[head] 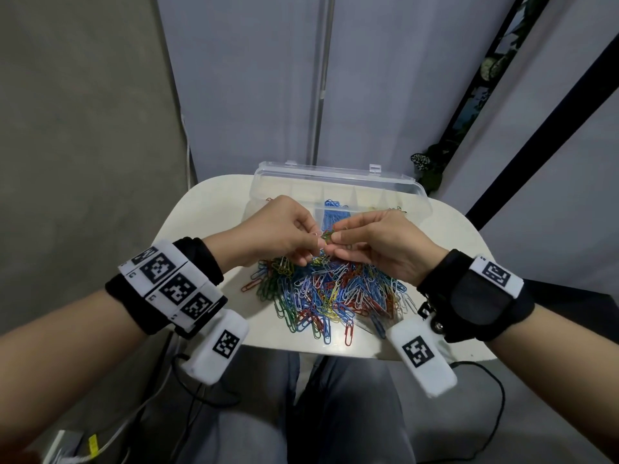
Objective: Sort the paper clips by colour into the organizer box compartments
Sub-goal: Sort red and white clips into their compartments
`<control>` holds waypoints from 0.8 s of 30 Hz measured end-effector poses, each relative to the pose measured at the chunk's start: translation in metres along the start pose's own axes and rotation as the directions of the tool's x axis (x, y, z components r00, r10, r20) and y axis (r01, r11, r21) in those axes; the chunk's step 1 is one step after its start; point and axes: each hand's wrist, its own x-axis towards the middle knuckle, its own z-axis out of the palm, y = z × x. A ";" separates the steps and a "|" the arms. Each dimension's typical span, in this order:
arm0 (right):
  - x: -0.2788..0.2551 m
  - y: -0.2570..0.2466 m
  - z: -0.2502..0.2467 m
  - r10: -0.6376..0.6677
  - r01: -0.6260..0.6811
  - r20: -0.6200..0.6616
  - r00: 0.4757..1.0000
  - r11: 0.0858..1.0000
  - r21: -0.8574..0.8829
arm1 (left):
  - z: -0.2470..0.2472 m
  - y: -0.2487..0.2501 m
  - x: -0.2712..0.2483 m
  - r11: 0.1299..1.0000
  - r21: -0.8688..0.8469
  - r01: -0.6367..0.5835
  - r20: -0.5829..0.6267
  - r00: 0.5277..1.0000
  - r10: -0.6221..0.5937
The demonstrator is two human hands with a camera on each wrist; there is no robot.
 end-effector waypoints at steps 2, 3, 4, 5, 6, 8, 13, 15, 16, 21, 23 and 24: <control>0.001 0.000 0.001 -0.012 0.012 -0.006 1.000 1.000 -0.015 | 0.001 0.002 -0.002 1.000 -0.010 0.007 0.023 1.000 -0.007; 0.001 0.001 0.001 -0.013 0.013 0.001 1.000 1.000 -0.027 | 0.002 0.002 -0.003 1.000 -0.015 0.009 0.029 1.000 -0.008; 0.001 0.001 0.001 -0.011 0.012 0.011 1.000 0.999 -0.039 | 0.002 0.003 -0.004 1.000 -0.020 0.010 0.030 0.999 -0.010; 0.001 0.001 0.001 -0.006 0.007 0.025 1.000 0.999 -0.048 | 0.002 0.003 -0.004 1.000 -0.023 0.014 0.028 1.000 -0.013; 0.001 0.001 0.001 0.000 0.002 0.037 0.999 0.998 -0.057 | 0.002 0.003 -0.004 1.000 -0.022 0.018 0.025 1.000 -0.018; 0.000 0.000 0.001 0.007 -0.003 0.052 0.999 0.997 -0.076 | 0.003 0.002 -0.004 1.000 -0.014 0.021 0.018 1.000 -0.021; 0.000 0.002 0.003 -0.023 0.028 0.045 0.999 0.993 -0.111 | 0.002 0.003 -0.004 0.999 -0.016 0.029 0.069 0.997 -0.028; 0.000 0.002 0.001 -0.029 0.033 0.029 0.999 0.987 -0.155 | 0.001 0.003 -0.005 0.999 -0.005 0.033 0.081 0.996 -0.033; 0.000 0.002 0.001 -0.035 0.039 0.022 0.999 0.981 -0.192 | 0.000 0.002 -0.005 0.999 0.014 0.033 0.078 0.996 -0.034; -0.001 -0.002 -0.005 -0.148 0.122 -0.019 0.989 0.877 -0.464 | -0.002 -0.003 -0.003 0.960 0.280 -0.020 0.004 1.000 0.019; -0.001 -0.004 -0.007 -0.149 0.122 -0.018 0.989 0.868 -0.482 | -0.001 -0.001 -0.002 0.944 0.324 -0.062 -0.034 0.996 0.077; -0.001 -0.005 -0.008 -0.143 0.117 -0.020 0.989 0.871 -0.478 | 0.000 0.000 -0.001 0.944 0.321 -0.079 -0.051 0.994 0.100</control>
